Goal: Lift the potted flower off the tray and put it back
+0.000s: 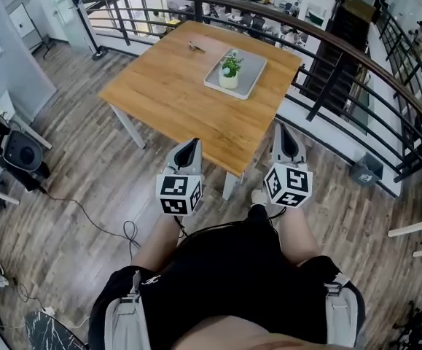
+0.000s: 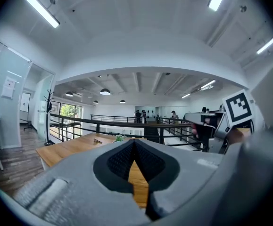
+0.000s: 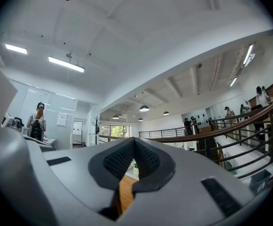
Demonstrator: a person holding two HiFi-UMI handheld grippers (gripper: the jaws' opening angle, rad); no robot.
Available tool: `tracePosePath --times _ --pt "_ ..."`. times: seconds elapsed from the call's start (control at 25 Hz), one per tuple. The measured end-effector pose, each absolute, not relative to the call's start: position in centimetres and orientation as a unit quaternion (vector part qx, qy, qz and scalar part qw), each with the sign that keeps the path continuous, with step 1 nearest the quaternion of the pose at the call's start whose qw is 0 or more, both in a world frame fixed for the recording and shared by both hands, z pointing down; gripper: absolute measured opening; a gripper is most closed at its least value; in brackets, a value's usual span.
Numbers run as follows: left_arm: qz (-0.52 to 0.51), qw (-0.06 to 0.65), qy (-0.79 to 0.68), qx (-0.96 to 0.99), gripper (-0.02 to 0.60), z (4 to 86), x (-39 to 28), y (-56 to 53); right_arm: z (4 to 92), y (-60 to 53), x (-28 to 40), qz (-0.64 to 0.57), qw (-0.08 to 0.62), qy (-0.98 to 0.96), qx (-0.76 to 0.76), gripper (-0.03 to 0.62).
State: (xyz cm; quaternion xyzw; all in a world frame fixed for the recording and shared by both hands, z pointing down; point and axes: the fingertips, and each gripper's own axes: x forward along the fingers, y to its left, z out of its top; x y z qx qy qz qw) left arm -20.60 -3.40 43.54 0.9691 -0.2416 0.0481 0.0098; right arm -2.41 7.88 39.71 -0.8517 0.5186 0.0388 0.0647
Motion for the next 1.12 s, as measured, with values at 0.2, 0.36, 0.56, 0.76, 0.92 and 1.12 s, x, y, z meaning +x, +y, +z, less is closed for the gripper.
tracePosePath --times 0.2,0.36,0.56,0.76,0.92,1.12 --pt "0.066 0.033 -0.277 0.958 0.012 46.0 -13.7 -9.1 40.7 1.4 6.1 0.041 0.05 0.537 -0.841 -0.003" --pt "0.084 0.057 -0.305 0.947 0.012 46.8 -6.8 -14.3 40.7 -5.2 14.2 0.024 0.046 0.56 -0.827 -0.003" --pt "0.097 0.065 -0.339 0.934 0.012 46.8 2.3 -20.0 42.1 -13.2 23.4 -0.007 0.042 0.598 -0.8 -0.003" --pt "0.093 0.061 -0.387 0.915 0.012 45.7 6.8 -25.4 42.1 -20.5 29.8 -0.008 0.027 0.635 -0.772 -0.003" --pt "0.087 0.065 -0.416 0.903 0.012 45.0 6.7 -26.6 41.2 -23.2 31.6 -0.007 0.032 0.647 -0.762 -0.003" --pt "0.087 0.073 -0.441 0.89 0.012 45.6 3.7 -27.7 41.9 -25.3 30.6 0.0 0.047 0.642 -0.765 -0.002"
